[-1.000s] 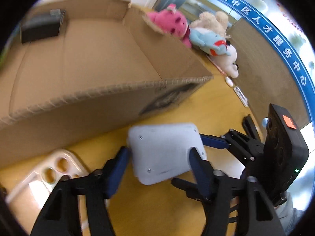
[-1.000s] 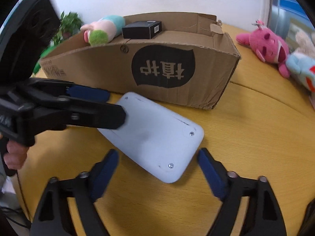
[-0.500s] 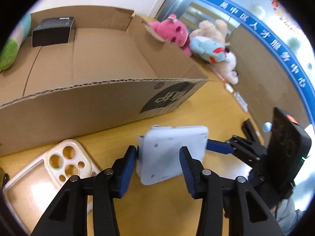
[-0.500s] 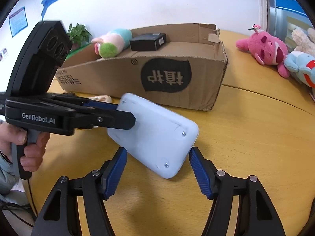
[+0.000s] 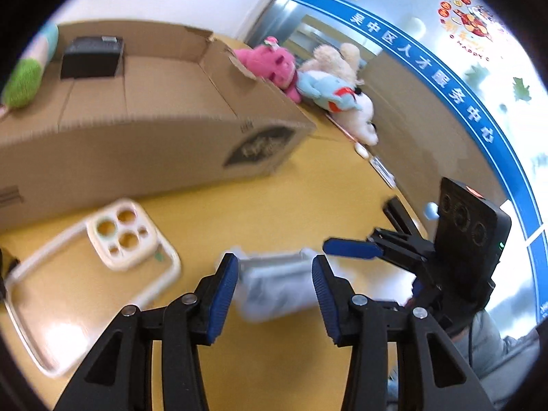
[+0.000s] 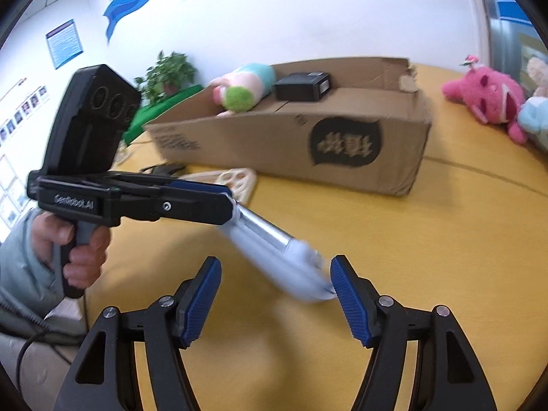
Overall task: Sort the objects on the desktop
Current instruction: 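Lift the white phone stand off the table with the left gripper, then carry the phone stand with the left gripper down into the cardboard box, then open the left gripper to release the phone stand, withdraw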
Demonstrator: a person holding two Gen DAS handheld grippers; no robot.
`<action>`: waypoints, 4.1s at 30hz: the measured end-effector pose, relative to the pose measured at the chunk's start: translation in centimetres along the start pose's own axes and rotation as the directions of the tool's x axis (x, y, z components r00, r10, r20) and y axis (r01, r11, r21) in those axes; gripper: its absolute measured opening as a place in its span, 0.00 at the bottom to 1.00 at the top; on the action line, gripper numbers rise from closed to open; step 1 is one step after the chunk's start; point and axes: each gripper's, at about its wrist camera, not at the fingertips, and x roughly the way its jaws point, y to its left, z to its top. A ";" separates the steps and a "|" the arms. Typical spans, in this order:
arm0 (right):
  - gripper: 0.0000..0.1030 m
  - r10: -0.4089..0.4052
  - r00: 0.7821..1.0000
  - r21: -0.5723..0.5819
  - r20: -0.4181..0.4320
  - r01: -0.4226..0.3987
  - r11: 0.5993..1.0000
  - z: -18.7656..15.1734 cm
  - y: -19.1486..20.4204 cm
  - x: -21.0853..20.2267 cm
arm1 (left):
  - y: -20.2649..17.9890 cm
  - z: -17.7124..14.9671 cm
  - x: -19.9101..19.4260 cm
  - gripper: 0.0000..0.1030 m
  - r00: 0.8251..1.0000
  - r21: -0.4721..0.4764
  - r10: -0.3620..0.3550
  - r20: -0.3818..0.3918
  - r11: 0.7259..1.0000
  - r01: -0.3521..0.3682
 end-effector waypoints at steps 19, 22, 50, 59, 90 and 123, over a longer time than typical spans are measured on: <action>0.50 -0.214 0.975 0.055 -0.056 0.217 0.975 -2.2 -0.1 0.7 | 0.5 -2.6 1.4 0.28 0.989 -0.016 0.078 -0.130 0.997 -0.080; 0.51 -0.208 0.976 0.084 -0.065 0.213 0.973 -2.2 -0.3 0.8 | 0.5 -2.7 1.4 0.28 0.989 -0.027 0.075 -0.124 0.996 -0.079; 0.50 -0.211 0.940 -0.049 0.268 0.232 0.971 9.6 3.4 -4.4 | -1.9 5.5 -8.0 0.27 0.969 0.089 0.113 0.219 0.987 -0.135; 0.49 -0.090 0.942 -0.169 0.323 0.151 0.974 17.0 7.4 -0.1 | 3.5 5.8 -12.0 0.22 0.951 -0.028 0.199 0.236 0.980 -0.198; 0.49 0.180 0.974 0.239 -0.139 -0.143 0.960 21.3 4.9 23.2 | 18.2 9.4 -13.1 0.22 0.868 -0.248 0.493 0.049 0.848 -0.468; 1.00 -0.276 0.935 -0.004 0.222 0.284 0.959 17.2 8.1 4.4 | 1.9 7.1 -15.9 0.75 0.742 -0.047 0.511 0.434 0.836 -0.547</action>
